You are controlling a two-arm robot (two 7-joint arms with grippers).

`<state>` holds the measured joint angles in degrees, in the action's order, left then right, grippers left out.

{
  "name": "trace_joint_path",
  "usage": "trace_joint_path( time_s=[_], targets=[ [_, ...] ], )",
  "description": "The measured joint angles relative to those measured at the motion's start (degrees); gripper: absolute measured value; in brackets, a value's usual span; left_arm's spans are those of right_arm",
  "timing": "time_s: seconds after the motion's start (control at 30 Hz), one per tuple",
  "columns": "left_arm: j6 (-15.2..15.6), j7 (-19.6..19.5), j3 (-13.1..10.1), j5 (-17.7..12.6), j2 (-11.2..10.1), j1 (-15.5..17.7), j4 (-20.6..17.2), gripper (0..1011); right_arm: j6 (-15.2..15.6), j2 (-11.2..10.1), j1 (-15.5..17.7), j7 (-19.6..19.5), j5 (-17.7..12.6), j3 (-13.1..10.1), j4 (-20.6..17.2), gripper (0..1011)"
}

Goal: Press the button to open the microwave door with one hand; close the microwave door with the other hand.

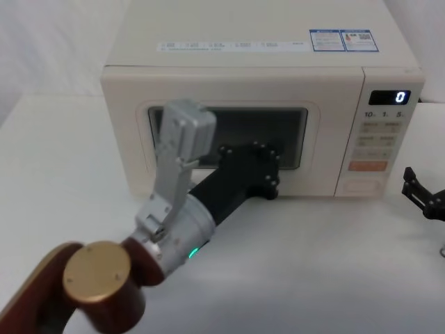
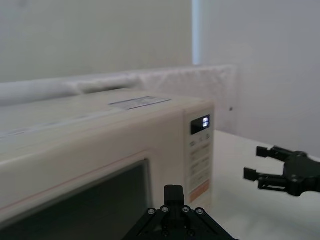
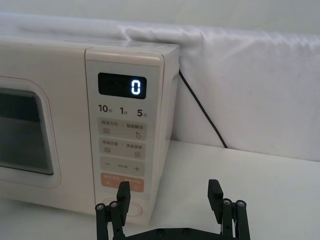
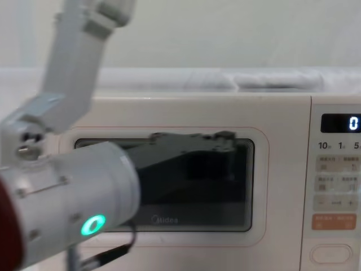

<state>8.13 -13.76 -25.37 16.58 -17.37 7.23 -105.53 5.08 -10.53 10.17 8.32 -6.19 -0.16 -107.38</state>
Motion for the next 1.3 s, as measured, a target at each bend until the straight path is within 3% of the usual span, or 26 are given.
trace_joint_path(
  time_s=[0.33,0.6,0.83,1.3],
  targets=[
    [0.0,3.4,6.3,-1.8,-2.9,-9.9,-8.6,0,0.0,0.0,0.0,0.0,0.0,0.0,0.0,1002],
    [-2.0,8.3,11.9,-4.4,-3.0,-16.8,-12.2,0,0.0,0.0,0.0,0.0,0.0,0.0,0.0,1002],
    [-4.2,10.8,17.3,-5.8,-2.8,-21.5,-11.5,0,0.0,0.0,0.0,0.0,0.0,0.0,0.0,1002],
    [-10.2,11.2,23.9,-5.6,-1.0,-24.0,-4.6,0,0.0,0.0,0.0,0.0,0.0,0.0,0.0,1002]
  ],
)
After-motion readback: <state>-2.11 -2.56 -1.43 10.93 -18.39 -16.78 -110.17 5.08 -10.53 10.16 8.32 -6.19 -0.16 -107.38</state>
